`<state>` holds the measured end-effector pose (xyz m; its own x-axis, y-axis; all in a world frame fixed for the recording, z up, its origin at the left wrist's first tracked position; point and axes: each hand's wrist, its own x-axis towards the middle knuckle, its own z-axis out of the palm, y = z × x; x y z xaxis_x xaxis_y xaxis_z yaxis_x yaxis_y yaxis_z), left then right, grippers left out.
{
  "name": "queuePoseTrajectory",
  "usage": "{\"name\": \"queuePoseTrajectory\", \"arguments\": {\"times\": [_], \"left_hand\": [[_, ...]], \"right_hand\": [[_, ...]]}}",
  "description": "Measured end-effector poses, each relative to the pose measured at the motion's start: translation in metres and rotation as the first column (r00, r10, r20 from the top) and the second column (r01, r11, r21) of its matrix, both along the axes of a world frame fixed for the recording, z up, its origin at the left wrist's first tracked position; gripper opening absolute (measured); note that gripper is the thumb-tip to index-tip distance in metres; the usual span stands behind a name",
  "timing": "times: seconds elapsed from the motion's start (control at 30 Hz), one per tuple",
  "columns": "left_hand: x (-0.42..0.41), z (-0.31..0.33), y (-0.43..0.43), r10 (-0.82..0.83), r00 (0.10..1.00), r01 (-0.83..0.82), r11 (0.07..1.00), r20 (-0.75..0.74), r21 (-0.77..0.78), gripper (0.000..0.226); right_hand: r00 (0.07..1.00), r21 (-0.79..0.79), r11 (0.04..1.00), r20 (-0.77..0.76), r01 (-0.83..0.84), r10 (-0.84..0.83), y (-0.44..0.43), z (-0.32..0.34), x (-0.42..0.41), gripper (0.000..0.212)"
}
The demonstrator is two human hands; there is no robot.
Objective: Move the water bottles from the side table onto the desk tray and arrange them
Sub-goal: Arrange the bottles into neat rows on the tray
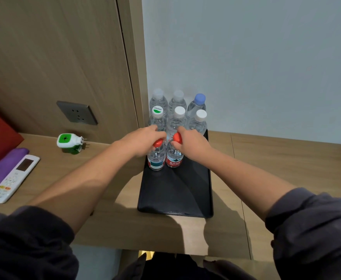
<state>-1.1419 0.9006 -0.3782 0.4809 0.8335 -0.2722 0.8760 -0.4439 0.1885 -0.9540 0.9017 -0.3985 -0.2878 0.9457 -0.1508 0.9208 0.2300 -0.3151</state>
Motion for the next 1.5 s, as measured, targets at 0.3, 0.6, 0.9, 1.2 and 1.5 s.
{"name": "queuePoseTrajectory", "arguments": {"times": [0.3, 0.6, 0.9, 1.2, 1.5], "left_hand": [[0.002, 0.002, -0.005, -0.024, 0.995, 0.033, 0.995, -0.101, 0.090, 0.022], [-0.001, -0.005, -0.009, 0.026, 0.996, -0.015, 0.992, -0.085, 0.124, 0.027], [0.000, -0.001, -0.010, 0.024, 0.996, -0.013, 0.992, -0.087, 0.128, 0.028], [-0.001, 0.001, -0.010, -0.030, 0.998, 0.035, 0.996, -0.061, 0.085, 0.032], [0.006, -0.001, -0.010, 0.038, 0.998, -0.029, 0.983, -0.046, 0.183, 0.019]], "right_hand": [[1.000, -0.009, 1.000, -0.003, 0.009, -0.009, -0.001, 0.000, -0.001, 0.028], [0.998, -0.029, 0.999, -0.053, 0.034, -0.036, -0.005, -0.001, -0.001, 0.030], [0.978, -0.076, 0.994, -0.186, 0.082, -0.095, -0.013, -0.005, 0.003, 0.029], [0.979, -0.090, 0.992, -0.172, 0.092, -0.106, -0.014, -0.004, 0.002, 0.031], [0.956, -0.117, 0.991, -0.281, 0.059, -0.090, -0.013, -0.005, 0.004, 0.028]]}}
